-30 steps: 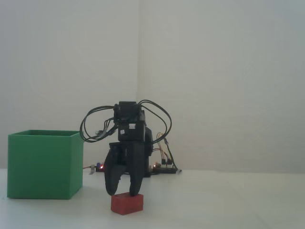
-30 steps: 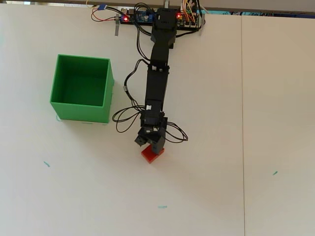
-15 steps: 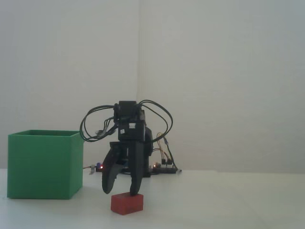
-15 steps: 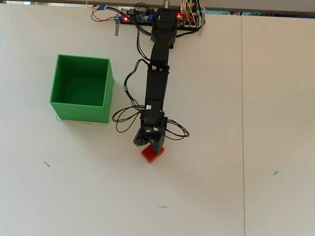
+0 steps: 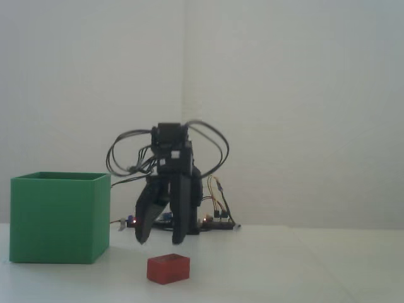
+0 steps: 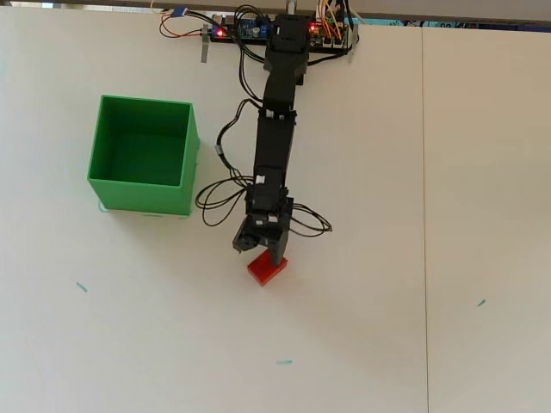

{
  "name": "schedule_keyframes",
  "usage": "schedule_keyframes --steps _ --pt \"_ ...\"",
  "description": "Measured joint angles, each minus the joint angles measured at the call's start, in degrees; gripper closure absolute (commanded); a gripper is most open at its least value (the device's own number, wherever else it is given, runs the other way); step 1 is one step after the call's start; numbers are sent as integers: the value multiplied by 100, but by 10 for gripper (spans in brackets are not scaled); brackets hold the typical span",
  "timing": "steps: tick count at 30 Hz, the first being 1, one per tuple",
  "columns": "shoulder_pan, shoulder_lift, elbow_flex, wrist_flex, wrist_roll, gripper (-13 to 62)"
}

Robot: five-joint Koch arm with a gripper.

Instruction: Grasp a red block and put it in the green bin.

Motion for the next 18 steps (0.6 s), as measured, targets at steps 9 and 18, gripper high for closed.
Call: schedule_keyframes --steps 9,18 --pt "-281 9 0 211 -26 190" --pt "-35 9 0 211 -26 169"
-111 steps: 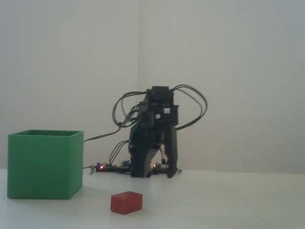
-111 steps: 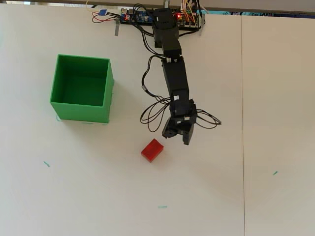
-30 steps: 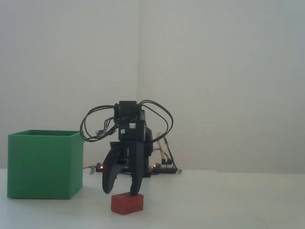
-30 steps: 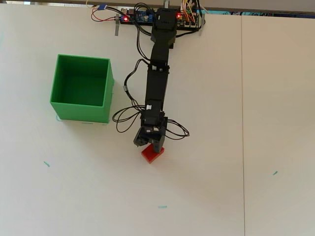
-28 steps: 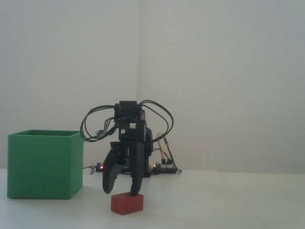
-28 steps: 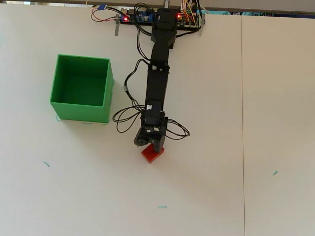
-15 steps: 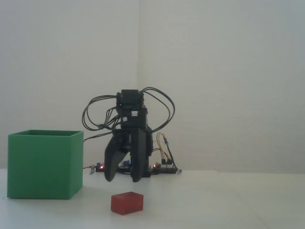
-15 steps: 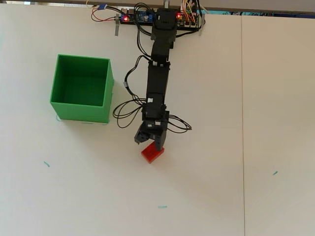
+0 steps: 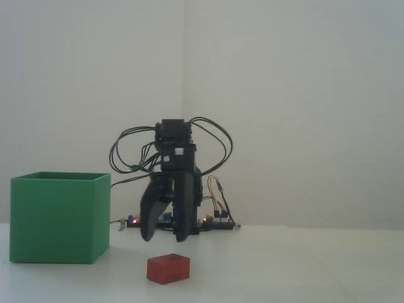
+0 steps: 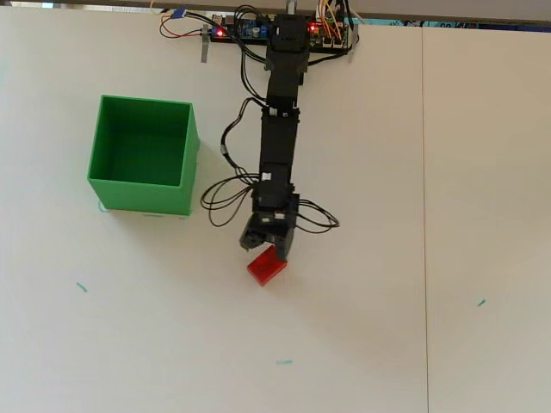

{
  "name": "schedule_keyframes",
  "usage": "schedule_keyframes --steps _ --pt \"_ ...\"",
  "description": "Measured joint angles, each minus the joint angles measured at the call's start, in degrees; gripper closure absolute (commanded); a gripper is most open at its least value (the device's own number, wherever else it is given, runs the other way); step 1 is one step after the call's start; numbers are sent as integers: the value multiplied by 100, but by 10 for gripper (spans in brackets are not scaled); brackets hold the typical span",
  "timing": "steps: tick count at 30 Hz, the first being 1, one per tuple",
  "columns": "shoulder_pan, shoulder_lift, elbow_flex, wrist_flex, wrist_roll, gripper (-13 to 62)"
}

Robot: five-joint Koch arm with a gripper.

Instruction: Grasp a red block and put it in the green bin.

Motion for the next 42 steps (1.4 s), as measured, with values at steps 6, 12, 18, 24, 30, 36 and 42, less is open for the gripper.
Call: schedule_keyframes --steps 6,12,18,24,30,36,42 --pt "35 -62 -9 0 0 169" --pt "-18 -334 -396 0 0 170" --pt "-35 -352 -580 0 9 167" --pt "18 -615 -729 9 9 163" --pt "44 -835 -888 0 9 165" --pt "-18 -949 -1028 0 9 165" --pt "-18 -1099 -1125 0 0 183"
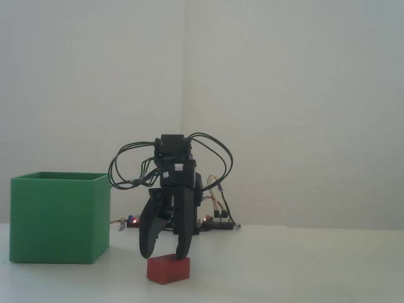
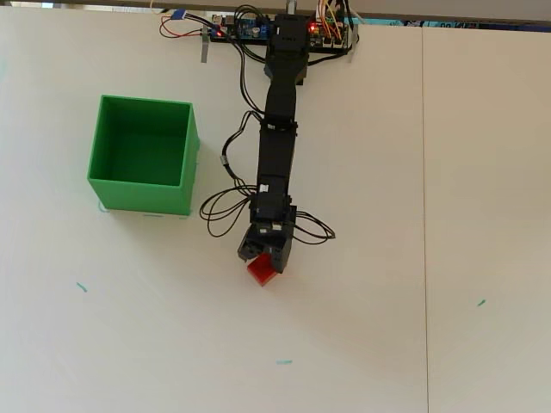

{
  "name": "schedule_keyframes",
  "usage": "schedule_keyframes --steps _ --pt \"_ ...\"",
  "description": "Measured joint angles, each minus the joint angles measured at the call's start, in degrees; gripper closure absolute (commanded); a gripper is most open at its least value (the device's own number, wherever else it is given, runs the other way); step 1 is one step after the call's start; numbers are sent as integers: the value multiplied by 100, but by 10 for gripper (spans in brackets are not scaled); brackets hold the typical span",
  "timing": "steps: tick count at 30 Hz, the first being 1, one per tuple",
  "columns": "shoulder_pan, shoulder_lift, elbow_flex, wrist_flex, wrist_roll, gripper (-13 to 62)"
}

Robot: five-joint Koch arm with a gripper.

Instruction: Grasp a red block and put it in the green bin.

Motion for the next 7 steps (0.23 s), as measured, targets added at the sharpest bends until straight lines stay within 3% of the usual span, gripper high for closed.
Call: schedule_keyframes --steps 7 --pt "-53 -246 -237 0 -97 178"
